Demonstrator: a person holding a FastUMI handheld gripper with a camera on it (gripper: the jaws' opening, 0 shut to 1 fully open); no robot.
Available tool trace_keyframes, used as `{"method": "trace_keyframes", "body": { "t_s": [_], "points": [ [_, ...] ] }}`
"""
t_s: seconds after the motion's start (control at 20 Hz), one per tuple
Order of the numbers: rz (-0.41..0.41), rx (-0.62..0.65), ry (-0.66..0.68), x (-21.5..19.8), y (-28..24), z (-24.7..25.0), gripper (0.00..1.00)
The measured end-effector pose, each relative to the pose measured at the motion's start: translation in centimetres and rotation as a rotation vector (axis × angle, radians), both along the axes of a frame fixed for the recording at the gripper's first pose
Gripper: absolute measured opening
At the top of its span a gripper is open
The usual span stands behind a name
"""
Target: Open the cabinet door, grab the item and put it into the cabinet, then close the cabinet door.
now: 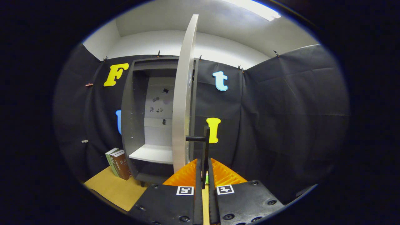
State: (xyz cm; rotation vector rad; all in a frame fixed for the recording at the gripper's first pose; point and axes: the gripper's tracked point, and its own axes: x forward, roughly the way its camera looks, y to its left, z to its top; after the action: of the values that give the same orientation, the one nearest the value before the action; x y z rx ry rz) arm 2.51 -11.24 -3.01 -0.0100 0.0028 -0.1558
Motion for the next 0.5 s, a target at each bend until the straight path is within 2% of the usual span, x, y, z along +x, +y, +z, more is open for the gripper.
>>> {"method": "trace_keyframes", "body": {
  "t_s": [0.25, 0.4, 0.45, 0.5],
  "points": [
    [-0.033, -0.075, -0.05, -1.6, -1.1, 1.5, 0.1],
    [-0.022, -0.095, -0.084, -2.8, -0.2, 2.9, 0.15],
    [-0.002, -0.074, -0.09, -2.9, 0.8, 3.1, 0.2],
    [0.044, -0.042, -0.095, -2.8, 2.2, 3.3, 0.35]
  ]
}}
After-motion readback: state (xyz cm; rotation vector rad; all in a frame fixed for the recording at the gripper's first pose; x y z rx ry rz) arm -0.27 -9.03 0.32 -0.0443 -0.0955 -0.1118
